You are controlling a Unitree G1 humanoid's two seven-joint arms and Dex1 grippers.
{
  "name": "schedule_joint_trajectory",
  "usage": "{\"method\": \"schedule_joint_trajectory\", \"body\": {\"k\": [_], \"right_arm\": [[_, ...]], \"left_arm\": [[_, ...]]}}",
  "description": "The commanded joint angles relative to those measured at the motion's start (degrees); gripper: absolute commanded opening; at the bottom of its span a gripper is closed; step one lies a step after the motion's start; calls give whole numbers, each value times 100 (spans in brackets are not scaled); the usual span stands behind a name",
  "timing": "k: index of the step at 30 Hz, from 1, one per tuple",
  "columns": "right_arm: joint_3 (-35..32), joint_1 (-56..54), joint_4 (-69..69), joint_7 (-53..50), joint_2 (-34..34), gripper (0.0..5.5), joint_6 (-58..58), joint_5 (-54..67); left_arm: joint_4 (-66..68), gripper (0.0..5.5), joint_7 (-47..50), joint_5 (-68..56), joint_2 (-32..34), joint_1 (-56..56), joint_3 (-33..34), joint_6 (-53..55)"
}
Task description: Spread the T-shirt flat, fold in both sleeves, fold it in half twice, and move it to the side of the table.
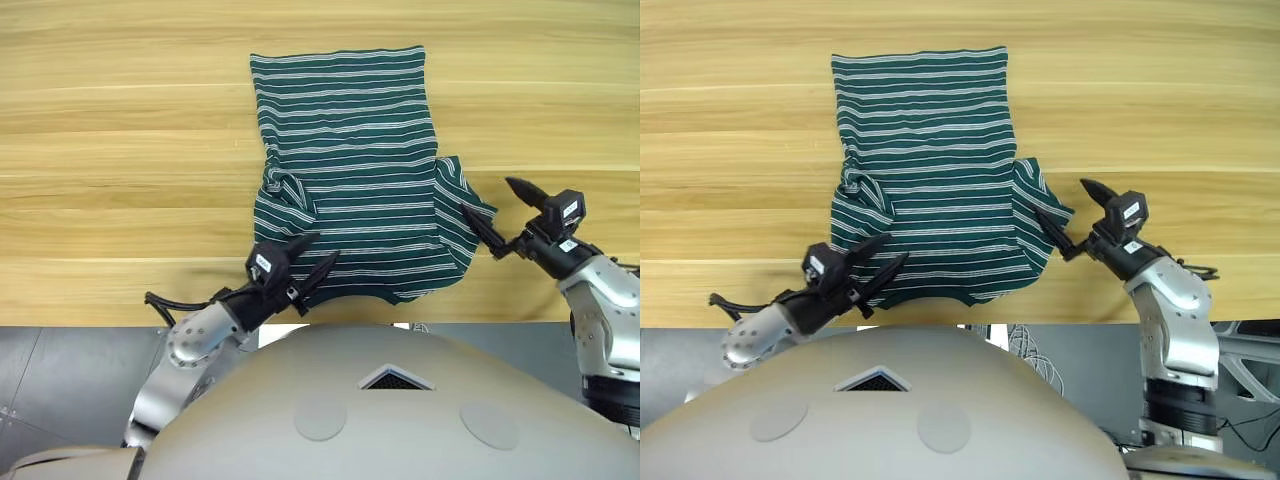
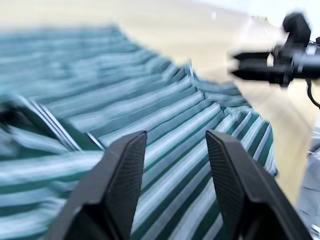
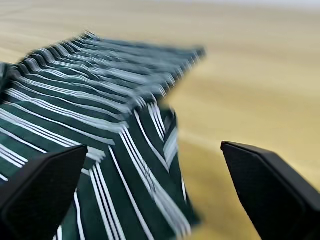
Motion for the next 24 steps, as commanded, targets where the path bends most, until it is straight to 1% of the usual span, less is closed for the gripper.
{"method": "schedule_joint_trajectory", "body": {"k": [1, 4, 5, 6, 10, 13, 16, 17, 21, 24], "right_arm": [[-196, -102, 177, -407, 16, 494, 964, 275], [-149, -293, 358, -593, -31, 494, 1502, 286], [-137, -337, 418, -650, -46, 476, 1635, 268], [-119, -370, 448, -644, -74, 470, 1728, 261], [-61, -279, 310, -433, -190, 396, 1869, 310], [-102, -174, 42, -286, -305, 349, 1972, 398], [-182, -87, -101, -196, -418, 291, 1988, 363], [-191, -71, -118, -174, -442, 281, 1982, 344], [-139, -77, -167, -126, -431, 192, 1948, 303], [-74, -166, -119, -141, -401, 142, 1849, 215]], "left_arm": [[282, 204, 114, 590, 20, 156, 290, -913], [885, 204, 406, 1035, -128, 182, 245, -1063], [1111, 208, 490, 1133, -191, 177, 210, -1055], [1327, 208, 552, 1204, -250, 165, 159, -1051], [1729, 208, 611, 1352, -322, 126, 29, -1036], [1744, 208, 581, 1360, -313, 194, -24, -1051], [1710, 208, 598, 1339, -318, 239, -38, -1026], [1698, 208, 599, 1326, -320, 250, -39, -1019], [1640, 208, 599, 1284, -325, 314, -36, -997], [1634, 208, 606, 1275, -347, 325, -47, -987]]}}
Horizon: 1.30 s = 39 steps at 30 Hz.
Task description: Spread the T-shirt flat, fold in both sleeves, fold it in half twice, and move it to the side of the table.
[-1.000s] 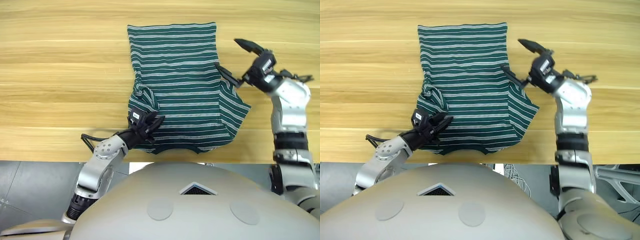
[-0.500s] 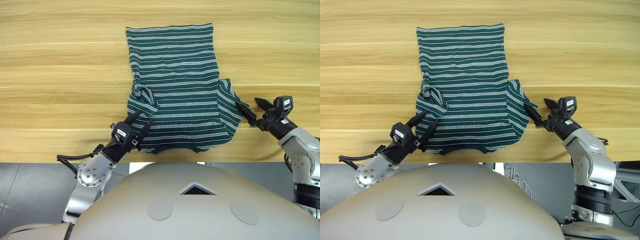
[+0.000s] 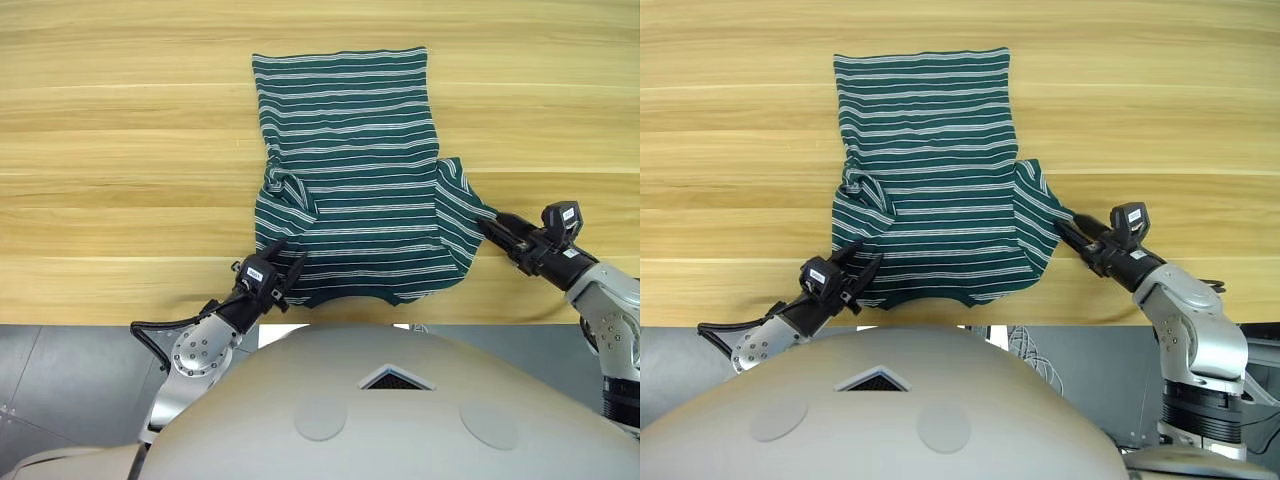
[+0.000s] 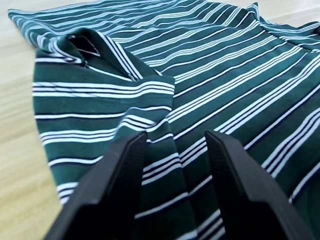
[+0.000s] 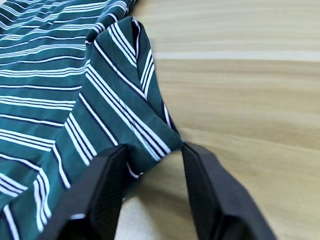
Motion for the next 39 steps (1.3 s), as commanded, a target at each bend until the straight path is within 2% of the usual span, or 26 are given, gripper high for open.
{"method": "schedule_joint_trajectory", "body": {"k": [1, 6, 8, 12, 20, 26, 32, 37, 39], "right_arm": [[125, -124, 36, 2, -7, 125, -49, -150], [166, -249, 47, 81, 31, 50, -19, -69], [227, -333, 87, 133, 81, 4, -126, -102], [355, -444, 0, 210, 182, 4, -415, -157], [372, -161, -896, 922, -63, 4, -978, -73], [1438, -346, -982, 1330, -660, 4, -1445, -1190], [2565, -995, -755, 1369, -738, 4, -1414, -2035], [2712, -1265, -785, 1327, -586, 4, -1122, -1878], [2688, -1252, -870, 1399, -630, 31, -1066, -1785]], "left_arm": [[-38, 208, 21, -4, -22, 49, -52, 59], [-50, 208, 52, 25, -36, 74, -122, 83], [-31, 208, 62, 34, -51, 63, -154, 87], [1, 208, 69, 41, -69, 31, -195, 100], [127, 208, 53, 33, -78, -75, -224, 237], [219, 208, 75, 152, -67, -185, -332, 348], [269, 208, 56, 237, -59, -392, -478, 477], [320, 208, 101, 355, -90, -471, -600, 520], [317, 208, 130, 389, -89, -447, -616, 513]]}}
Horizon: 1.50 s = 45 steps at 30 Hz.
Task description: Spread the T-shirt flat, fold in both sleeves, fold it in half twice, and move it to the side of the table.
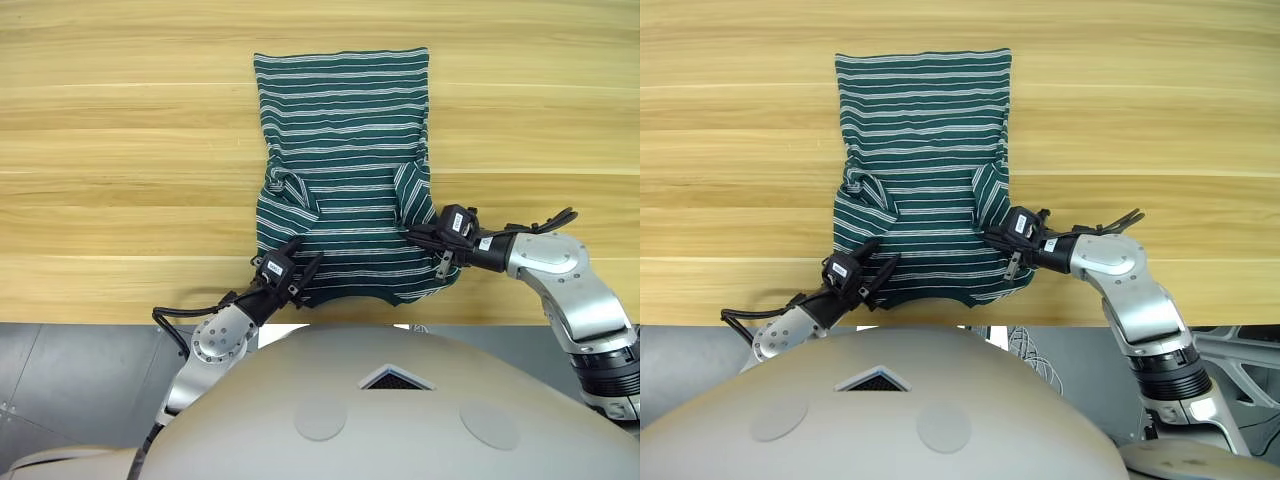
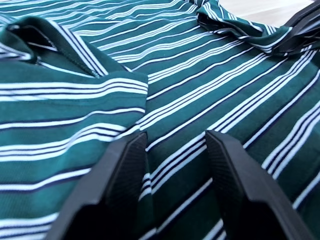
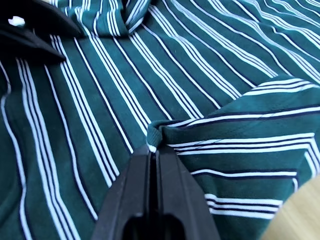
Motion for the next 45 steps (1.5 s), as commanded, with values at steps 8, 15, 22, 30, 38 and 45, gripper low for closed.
{"method": "schedule_joint_trajectory", "body": {"k": [8, 15, 22, 30, 38, 45], "right_arm": [[-309, 34, -528, 574, -356, 177, 125, 817], [-1579, -463, 490, 955, -493, 305, -2165, 651], [-1667, -1140, 3463, 949, -1379, 430, -5580, -1046], [-569, -1278, 4409, 2596, -1800, 452, -6760, -344], [54, -2086, 5318, 2937, -1126, 452, -6911, -520], [478, -2261, 5308, 2682, -833, 452, -7203, -850]], "left_arm": [[-612, 208, -118, -345, 120, 225, 122, -366], [-1780, 208, -570, -1843, 397, 61, 1574, -1160], [1176, 291, -1411, -68, 2074, 123, 3804, -2676], [1143, 291, -2245, 657, 2824, 372, 3294, -3496], [1350, 291, -2748, 1195, 3092, -864, 2258, -3297], [1893, 291, -2624, 1799, 3230, -1485, 1712, -3810]]}}
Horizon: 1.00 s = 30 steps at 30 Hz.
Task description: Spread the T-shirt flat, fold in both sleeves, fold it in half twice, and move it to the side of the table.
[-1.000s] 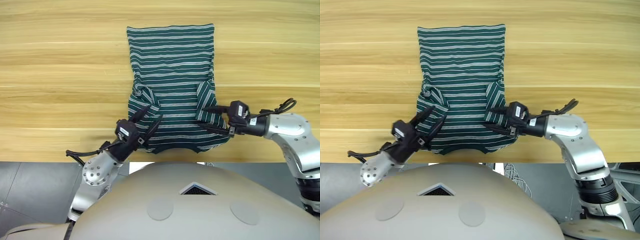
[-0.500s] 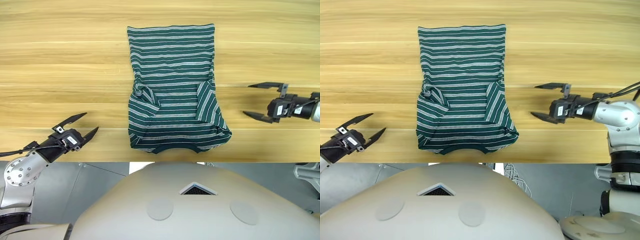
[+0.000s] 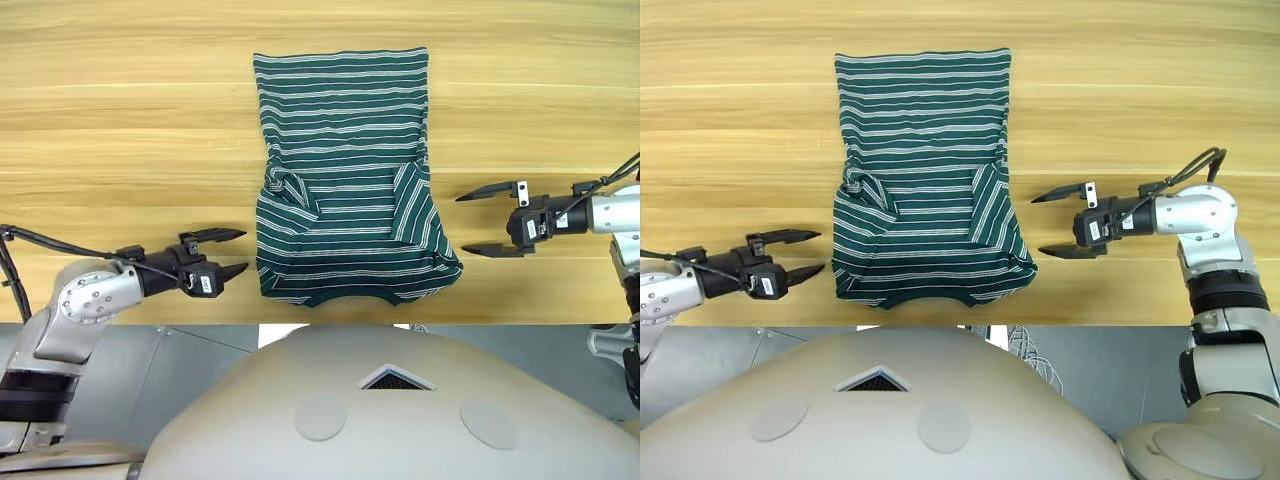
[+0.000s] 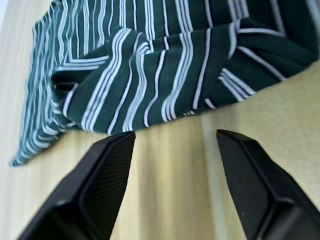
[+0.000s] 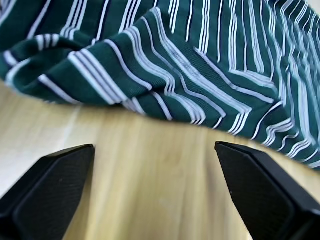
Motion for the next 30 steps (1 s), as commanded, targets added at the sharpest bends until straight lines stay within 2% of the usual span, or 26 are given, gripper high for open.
{"method": "schedule_joint_trajectory", "body": {"k": [1, 3, 8, 13, 20, 22, 25, 30], "right_arm": [[316, 35, -19, -72, 158, 452, -33, -365], [396, 78, -107, -123, 140, 452, -54, -359], [543, 122, -332, -261, 67, 456, -88, -354], [673, 87, -404, -423, 89, 456, -92, -452], [921, 33, -415, -522, 243, 339, -134, -405], [973, 48, -462, -465, 252, 305, -110, -261], [1023, 28, -479, -418, 281, 233, -25, -82], [1044, 56, -527, -348, 286, 151, 43, 40]], "left_arm": [[259, 291, 117, 425, 108, -47, -241, -249], [265, 291, 236, 418, 120, -73, -261, -411], [420, 374, 402, 627, 42, -301, -619, -643], [737, 374, 436, 777, -128, -676, -1214, -726], [1275, 377, 472, 740, -179, -1110, -1700, -826], [1341, 349, 436, 613, -145, -1157, -1787, -887], [1344, 278, 265, 245, -69, -1176, -1937, -923], [1318, 200, -26, -206, 103, -1152, -2201, -978]]}}
